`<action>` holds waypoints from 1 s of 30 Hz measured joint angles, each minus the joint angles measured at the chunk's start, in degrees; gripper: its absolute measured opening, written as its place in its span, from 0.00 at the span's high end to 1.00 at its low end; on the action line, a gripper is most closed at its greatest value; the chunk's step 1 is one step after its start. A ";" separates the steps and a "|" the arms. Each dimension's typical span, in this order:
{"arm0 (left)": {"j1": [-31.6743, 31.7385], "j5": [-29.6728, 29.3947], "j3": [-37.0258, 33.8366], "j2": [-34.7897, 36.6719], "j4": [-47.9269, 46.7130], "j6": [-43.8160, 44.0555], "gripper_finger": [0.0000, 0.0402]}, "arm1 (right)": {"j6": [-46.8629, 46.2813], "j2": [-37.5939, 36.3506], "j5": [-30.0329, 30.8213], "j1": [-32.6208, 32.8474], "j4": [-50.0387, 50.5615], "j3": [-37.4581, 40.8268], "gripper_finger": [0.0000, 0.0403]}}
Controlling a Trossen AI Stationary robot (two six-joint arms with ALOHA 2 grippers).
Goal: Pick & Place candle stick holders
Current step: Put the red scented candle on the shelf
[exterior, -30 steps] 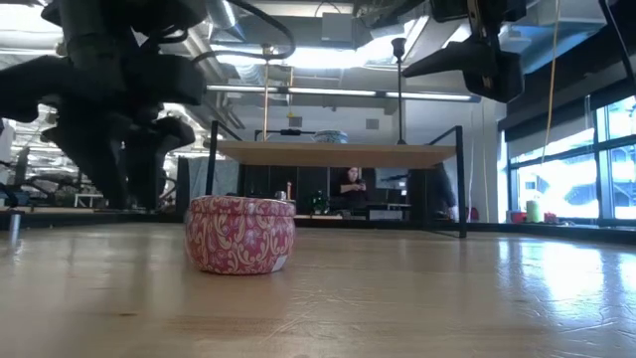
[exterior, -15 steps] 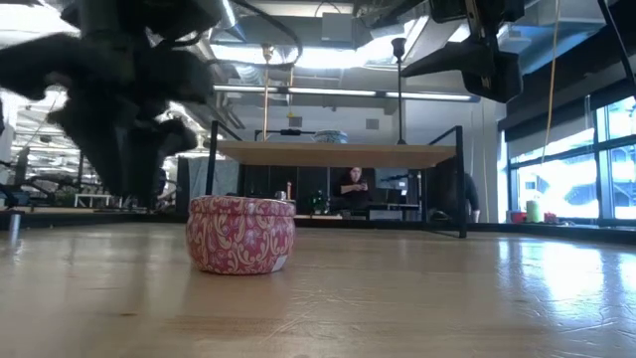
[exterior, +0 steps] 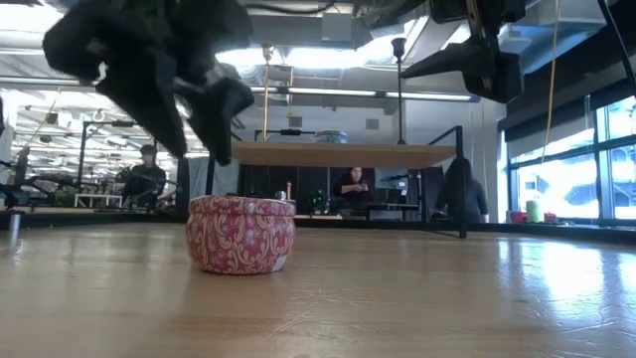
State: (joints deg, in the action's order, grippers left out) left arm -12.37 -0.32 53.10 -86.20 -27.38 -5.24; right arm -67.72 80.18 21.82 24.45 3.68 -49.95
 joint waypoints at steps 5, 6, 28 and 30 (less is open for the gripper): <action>-0.72 -0.11 2.51 -4.41 -0.03 0.92 0.25 | -0.65 0.00 -0.11 0.02 0.42 0.00 0.39; -0.92 -0.31 3.28 -4.81 0.12 0.12 0.24 | -0.68 0.00 -0.44 0.02 0.43 0.00 0.39; -0.59 -1.02 5.18 -12.38 5.42 -2.22 0.17 | -2.56 0.76 -2.45 0.02 2.17 0.02 0.39; -0.67 -0.81 5.18 -13.74 5.59 -1.93 0.17 | -2.58 0.74 -2.47 0.02 2.04 0.02 0.39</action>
State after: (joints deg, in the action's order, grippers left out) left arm -13.04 -1.13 58.28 -99.94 -21.80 -7.17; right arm -70.30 80.93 19.36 24.47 5.72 -49.93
